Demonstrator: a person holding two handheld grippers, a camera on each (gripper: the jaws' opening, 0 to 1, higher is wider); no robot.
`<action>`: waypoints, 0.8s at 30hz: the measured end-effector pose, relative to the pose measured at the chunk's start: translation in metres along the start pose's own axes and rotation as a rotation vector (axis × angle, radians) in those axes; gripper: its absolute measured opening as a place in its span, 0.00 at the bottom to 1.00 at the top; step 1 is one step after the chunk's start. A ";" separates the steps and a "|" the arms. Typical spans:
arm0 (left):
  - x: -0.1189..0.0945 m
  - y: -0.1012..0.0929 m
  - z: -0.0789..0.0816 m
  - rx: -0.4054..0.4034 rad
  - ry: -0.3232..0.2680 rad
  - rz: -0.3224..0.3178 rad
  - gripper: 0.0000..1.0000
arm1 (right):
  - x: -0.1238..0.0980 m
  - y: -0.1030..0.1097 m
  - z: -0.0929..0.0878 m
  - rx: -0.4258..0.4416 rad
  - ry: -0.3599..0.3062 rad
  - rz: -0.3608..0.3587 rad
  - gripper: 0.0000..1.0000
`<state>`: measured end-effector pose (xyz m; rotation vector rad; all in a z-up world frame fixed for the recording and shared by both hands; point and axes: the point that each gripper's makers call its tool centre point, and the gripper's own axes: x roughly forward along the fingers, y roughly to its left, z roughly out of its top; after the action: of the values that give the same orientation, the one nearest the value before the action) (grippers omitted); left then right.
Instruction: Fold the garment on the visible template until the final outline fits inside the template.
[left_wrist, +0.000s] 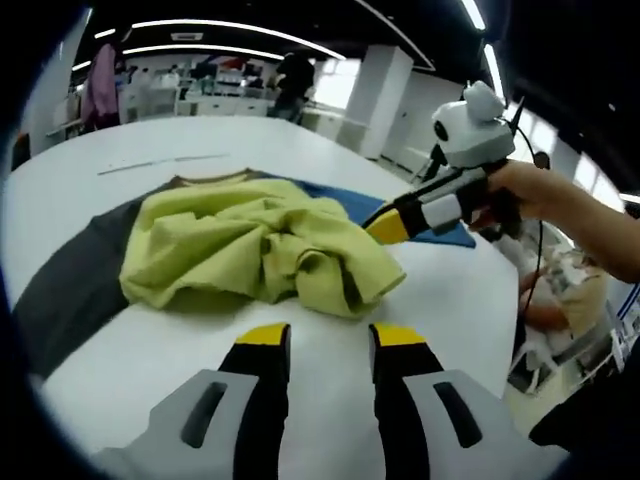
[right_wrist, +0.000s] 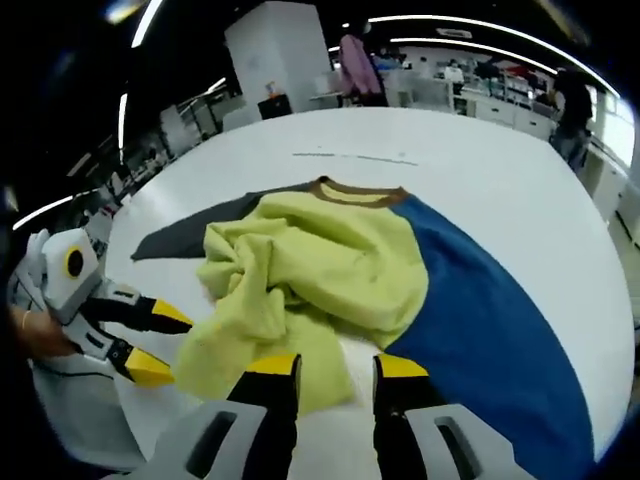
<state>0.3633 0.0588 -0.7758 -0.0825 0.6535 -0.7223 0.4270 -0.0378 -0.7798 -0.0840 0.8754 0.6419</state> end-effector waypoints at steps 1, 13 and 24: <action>0.002 -0.001 0.000 -0.004 0.001 0.001 0.27 | 0.001 -0.001 -0.001 -0.003 0.001 -0.002 0.23; 0.027 0.001 -0.004 -0.003 0.044 0.050 0.16 | 0.006 -0.003 -0.010 -0.081 0.011 -0.035 0.19; 0.028 0.005 -0.007 -0.012 0.065 0.075 0.05 | 0.016 0.004 -0.019 -0.149 0.039 -0.051 0.09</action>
<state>0.3782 0.0457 -0.7976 -0.0456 0.7194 -0.6506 0.4193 -0.0331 -0.8037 -0.2528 0.8594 0.6592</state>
